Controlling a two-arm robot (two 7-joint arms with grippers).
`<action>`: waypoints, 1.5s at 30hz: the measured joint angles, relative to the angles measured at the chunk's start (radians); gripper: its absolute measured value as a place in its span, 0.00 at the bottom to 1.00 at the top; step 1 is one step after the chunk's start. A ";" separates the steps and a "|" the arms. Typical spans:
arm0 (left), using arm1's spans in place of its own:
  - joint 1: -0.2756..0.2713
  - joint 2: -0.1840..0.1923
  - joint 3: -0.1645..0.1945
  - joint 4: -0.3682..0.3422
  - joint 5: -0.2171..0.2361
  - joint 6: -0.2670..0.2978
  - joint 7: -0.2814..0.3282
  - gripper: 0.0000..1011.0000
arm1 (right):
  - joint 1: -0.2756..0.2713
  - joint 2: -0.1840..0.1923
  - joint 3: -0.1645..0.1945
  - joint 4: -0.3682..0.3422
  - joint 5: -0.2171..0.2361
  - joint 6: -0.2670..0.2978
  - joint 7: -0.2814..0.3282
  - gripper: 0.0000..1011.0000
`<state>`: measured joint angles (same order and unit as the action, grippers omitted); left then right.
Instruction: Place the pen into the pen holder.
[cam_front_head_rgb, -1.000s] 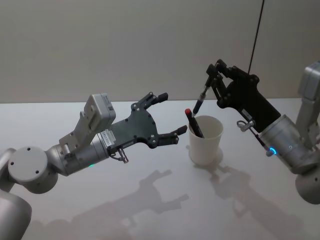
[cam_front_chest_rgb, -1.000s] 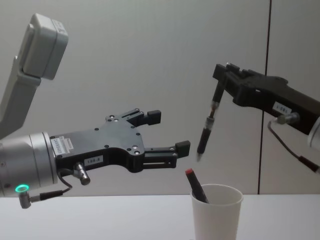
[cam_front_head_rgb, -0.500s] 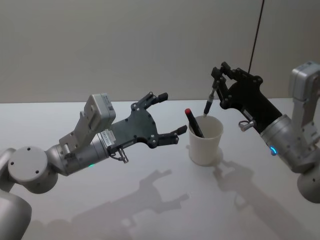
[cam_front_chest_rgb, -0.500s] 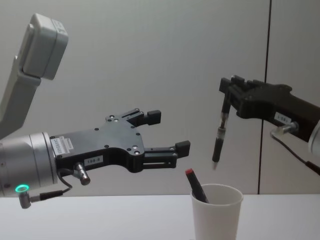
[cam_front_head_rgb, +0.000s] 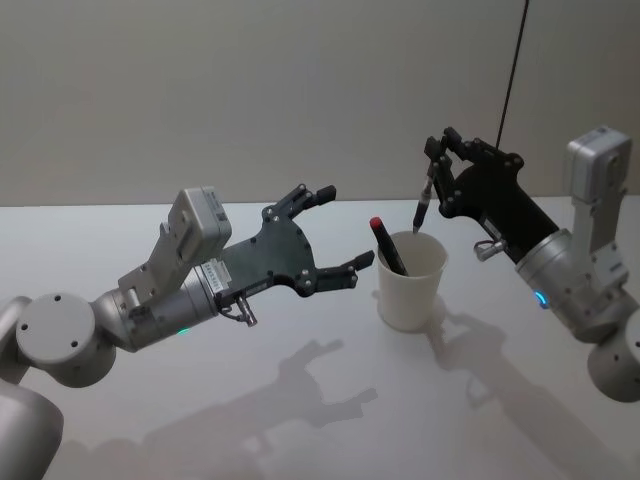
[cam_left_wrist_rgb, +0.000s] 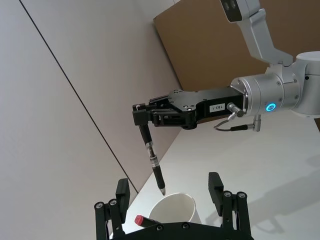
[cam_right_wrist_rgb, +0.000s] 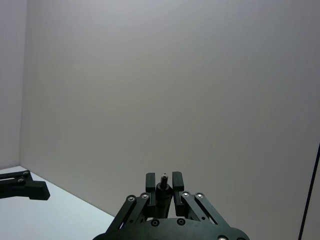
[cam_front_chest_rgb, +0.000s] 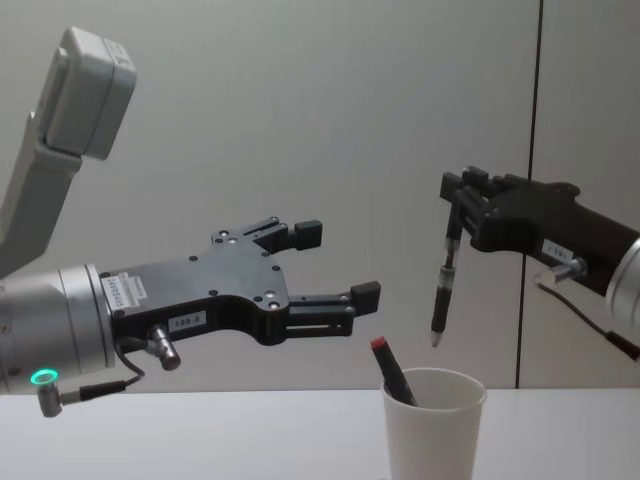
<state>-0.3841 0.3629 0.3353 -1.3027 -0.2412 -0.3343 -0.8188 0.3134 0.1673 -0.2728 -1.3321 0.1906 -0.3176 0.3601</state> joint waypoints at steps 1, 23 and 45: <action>0.000 0.000 0.000 0.000 0.000 0.000 0.000 0.99 | 0.002 -0.001 0.000 0.003 -0.001 -0.001 -0.001 0.18; 0.000 0.000 0.000 0.000 0.000 0.000 0.000 0.99 | 0.041 -0.025 -0.013 0.092 -0.068 0.005 -0.031 0.18; 0.000 0.000 0.000 0.000 0.000 0.000 0.000 0.99 | 0.048 -0.026 -0.014 0.118 -0.107 0.031 -0.053 0.64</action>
<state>-0.3842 0.3629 0.3353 -1.3027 -0.2412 -0.3343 -0.8188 0.3618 0.1410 -0.2868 -1.2141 0.0835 -0.2866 0.3070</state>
